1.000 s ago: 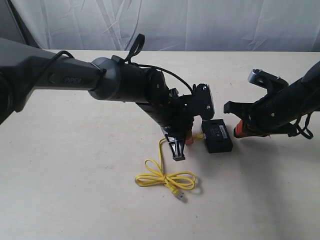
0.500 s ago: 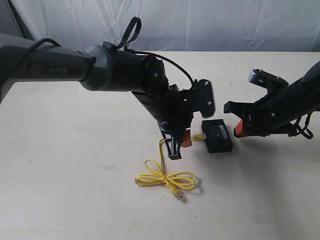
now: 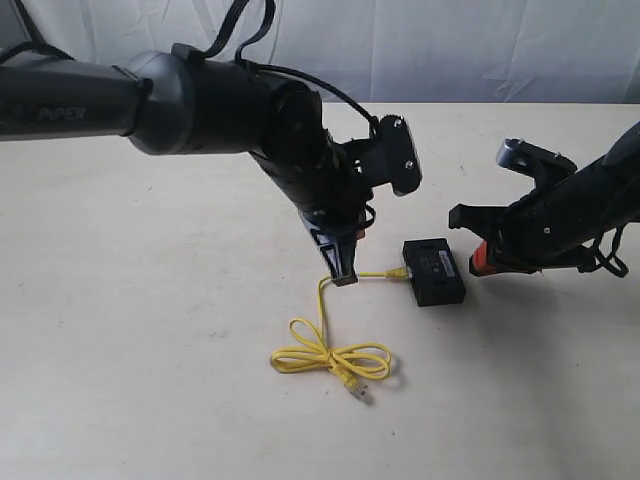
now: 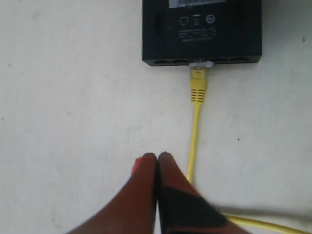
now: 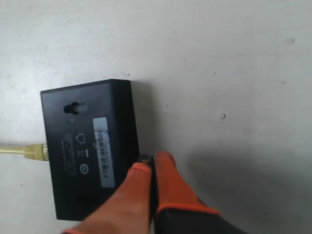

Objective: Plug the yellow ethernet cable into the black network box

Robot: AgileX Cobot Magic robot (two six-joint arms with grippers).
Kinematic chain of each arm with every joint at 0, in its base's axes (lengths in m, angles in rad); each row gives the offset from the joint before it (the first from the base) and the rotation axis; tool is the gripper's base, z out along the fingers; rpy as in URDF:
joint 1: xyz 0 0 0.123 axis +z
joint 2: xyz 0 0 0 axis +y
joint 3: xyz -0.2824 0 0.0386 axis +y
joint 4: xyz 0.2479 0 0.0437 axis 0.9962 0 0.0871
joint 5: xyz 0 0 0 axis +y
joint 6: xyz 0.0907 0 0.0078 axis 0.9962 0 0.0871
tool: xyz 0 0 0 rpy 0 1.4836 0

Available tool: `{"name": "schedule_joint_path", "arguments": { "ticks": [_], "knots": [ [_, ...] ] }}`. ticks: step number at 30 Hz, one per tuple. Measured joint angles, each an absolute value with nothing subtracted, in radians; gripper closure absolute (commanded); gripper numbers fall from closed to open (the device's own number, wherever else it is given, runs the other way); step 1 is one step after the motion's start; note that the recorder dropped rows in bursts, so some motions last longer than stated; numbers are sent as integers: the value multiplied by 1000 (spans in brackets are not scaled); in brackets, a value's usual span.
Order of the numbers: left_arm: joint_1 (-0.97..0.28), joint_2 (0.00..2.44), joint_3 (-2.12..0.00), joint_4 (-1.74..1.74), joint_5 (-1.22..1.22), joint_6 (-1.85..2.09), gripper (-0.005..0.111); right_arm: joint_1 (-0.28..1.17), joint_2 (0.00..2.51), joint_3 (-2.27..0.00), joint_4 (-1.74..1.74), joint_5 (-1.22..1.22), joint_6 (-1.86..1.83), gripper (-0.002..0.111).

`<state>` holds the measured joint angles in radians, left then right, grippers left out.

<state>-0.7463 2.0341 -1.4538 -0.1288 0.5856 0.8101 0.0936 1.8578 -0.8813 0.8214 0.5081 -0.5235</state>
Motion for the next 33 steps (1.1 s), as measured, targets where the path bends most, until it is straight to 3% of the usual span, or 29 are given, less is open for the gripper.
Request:
{"name": "schedule_joint_path", "arguments": {
  "ticks": [11, 33],
  "knots": [
    [-734, 1987, -1454, 25, 674, 510, 107, 94, 1794, -881, 786, 540, -521, 108],
    [-465, 1741, -1390, -72, 935, 195, 107, 94, 1515, -789, 673, 653, -517, 108]
  ]
}}
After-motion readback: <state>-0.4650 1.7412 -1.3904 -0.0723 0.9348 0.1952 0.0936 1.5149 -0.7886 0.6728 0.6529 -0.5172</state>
